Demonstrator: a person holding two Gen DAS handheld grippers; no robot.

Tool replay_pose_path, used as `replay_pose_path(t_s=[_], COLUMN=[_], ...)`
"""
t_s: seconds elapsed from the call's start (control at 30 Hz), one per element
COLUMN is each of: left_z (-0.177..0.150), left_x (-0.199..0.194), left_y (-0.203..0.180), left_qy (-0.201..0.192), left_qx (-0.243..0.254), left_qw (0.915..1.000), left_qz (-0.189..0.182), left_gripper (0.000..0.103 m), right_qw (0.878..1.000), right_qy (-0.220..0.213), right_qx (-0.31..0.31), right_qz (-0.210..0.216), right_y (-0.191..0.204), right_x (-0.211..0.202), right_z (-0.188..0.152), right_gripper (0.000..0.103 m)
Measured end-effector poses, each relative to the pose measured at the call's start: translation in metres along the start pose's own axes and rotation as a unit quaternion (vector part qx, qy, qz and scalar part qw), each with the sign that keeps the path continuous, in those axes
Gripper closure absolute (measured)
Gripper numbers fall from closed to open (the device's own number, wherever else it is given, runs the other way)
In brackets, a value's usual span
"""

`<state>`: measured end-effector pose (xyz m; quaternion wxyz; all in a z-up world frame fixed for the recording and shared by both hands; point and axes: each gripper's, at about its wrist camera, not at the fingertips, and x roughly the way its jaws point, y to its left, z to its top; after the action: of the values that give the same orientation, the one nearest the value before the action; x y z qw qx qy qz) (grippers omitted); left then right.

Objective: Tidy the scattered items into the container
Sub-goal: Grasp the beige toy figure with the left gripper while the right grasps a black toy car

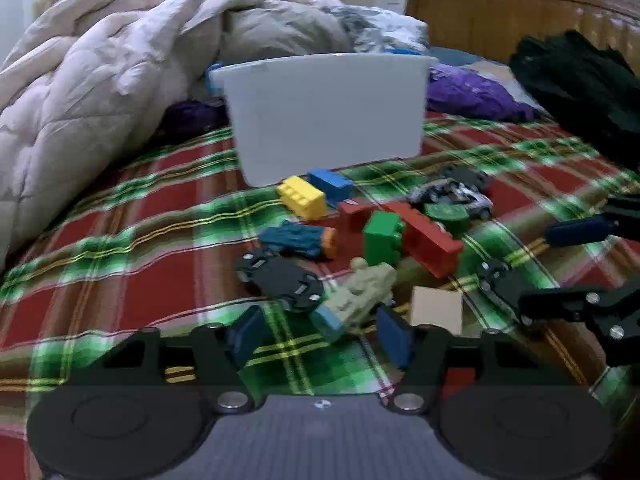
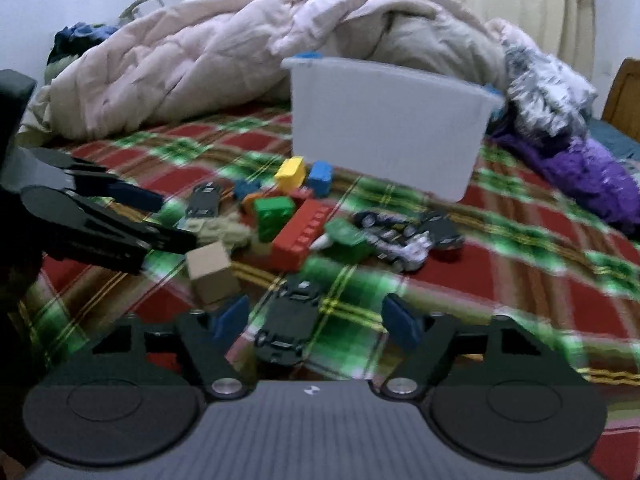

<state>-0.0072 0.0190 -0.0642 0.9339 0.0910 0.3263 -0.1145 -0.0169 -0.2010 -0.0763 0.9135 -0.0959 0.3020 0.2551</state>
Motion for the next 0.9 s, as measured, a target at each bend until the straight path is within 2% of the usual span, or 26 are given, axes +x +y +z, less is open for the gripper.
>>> replay_pose_path(t_s=[0.13, 0.27, 0.4, 0.63, 0.7, 0.73, 0.77, 0.9], left_z=[-0.001, 0.0, 0.0, 0.007, 0.008, 0.008, 0.008, 0.008], left_x=[0.007, 0.012, 0.016, 0.021, 0.024, 0.025, 0.024, 0.021], left_y=[-0.001, 0.0, 0.0, -0.006, -0.009, -0.01, -0.011, -0.011], left_qy=[0.002, -0.002, -0.007, -0.011, -0.01, -0.011, -0.012, -0.015], left_qx=[-0.009, -0.02, -0.027, -0.031, -0.028, -0.026, -0.024, -0.025], left_qw=[0.9998, 0.9996, 0.9994, 0.9994, 0.9996, 0.9996, 0.9996, 0.9995], left_qz=[-0.017, -0.021, -0.02, 0.009, 0.004, 0.001, -0.001, -0.006], left_gripper=[0.05, 0.06, 0.061, 0.058, 0.062, 0.065, 0.072, 0.073], right_qw=[1.0, 1.0, 1.0, 0.999, 0.999, 0.999, 0.999, 0.999], right_qy=[0.009, 0.027, 0.027, 0.025, 0.029, 0.028, 0.027, 0.023], right_qx=[-0.006, 0.004, 0.007, 0.018, 0.022, 0.021, 0.021, 0.031], right_qz=[-0.003, -0.004, -0.014, -0.026, -0.022, -0.02, -0.019, -0.021], right_y=[0.004, 0.004, 0.007, 0.003, 0.002, 0.002, 0.001, -0.003], right_x=[0.005, 0.013, 0.016, 0.017, 0.018, 0.018, 0.017, 0.015], right_z=[-0.003, -0.004, -0.005, -0.005, -0.006, -0.006, -0.006, -0.004], right_gripper=[0.039, 0.053, 0.053, 0.052, 0.056, 0.07, 0.069, 0.069])
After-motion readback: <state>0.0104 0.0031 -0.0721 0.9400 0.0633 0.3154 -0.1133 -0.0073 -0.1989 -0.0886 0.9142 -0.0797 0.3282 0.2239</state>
